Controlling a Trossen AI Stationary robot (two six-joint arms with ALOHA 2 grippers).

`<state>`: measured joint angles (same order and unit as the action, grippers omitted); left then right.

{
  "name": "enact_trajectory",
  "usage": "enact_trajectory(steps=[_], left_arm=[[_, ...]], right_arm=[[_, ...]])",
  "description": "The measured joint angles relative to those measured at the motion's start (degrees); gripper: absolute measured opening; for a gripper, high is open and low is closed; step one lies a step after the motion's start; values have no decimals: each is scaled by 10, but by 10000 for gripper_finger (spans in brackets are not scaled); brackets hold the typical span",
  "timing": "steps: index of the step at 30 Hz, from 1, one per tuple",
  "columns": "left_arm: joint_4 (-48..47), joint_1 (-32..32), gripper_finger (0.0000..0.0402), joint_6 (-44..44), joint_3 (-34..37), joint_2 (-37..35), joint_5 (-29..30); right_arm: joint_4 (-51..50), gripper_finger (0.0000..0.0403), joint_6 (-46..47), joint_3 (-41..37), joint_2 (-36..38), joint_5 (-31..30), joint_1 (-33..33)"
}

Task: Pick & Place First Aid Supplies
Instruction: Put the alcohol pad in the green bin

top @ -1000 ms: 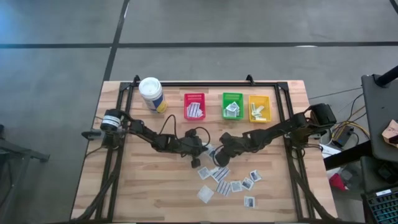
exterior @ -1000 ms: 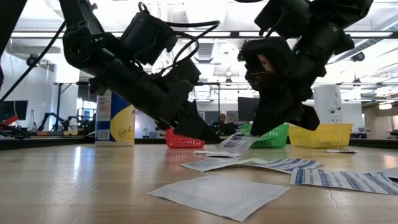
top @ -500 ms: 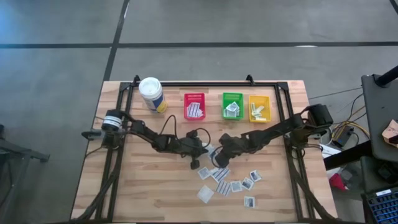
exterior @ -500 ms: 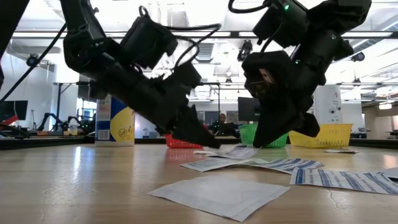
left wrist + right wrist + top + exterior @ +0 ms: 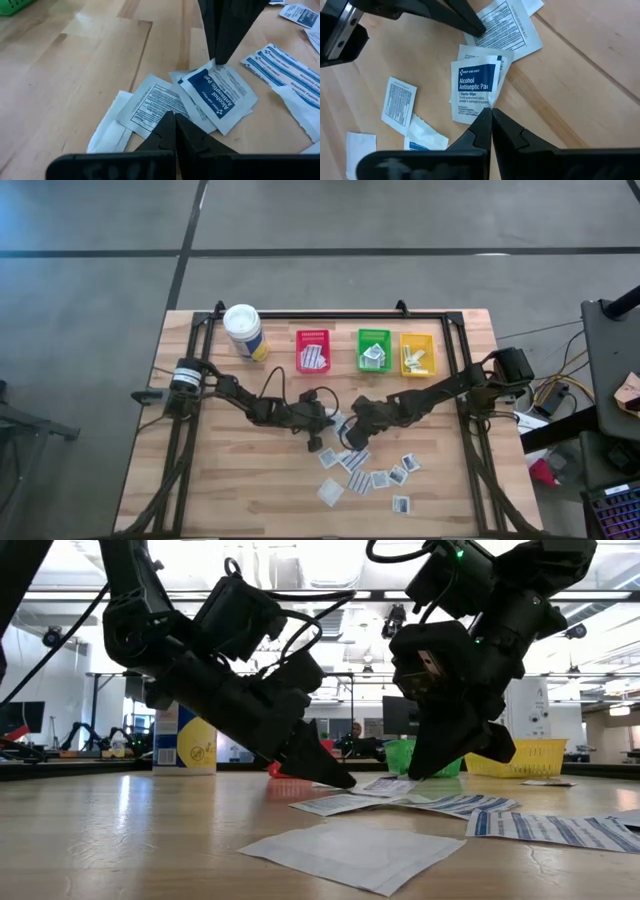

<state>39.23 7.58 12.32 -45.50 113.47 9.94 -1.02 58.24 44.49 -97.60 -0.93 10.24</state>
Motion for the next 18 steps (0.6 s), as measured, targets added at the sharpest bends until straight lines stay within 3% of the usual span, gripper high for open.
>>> enact_trajectory(steps=[5, 10, 18], left_arm=[[10, 1, 0, -9, 0, 0, -4], [52, 6, 0, -24, 1, 0, -51], [44, 8, 0, -28, 2, 4, -49]], right_arm=[[0, 8, -2, 0, 0, 1, 0], [0, 8, -2, 0, 0, 1, 0], [0, 8, 2, 0, 0, 1, 0]])
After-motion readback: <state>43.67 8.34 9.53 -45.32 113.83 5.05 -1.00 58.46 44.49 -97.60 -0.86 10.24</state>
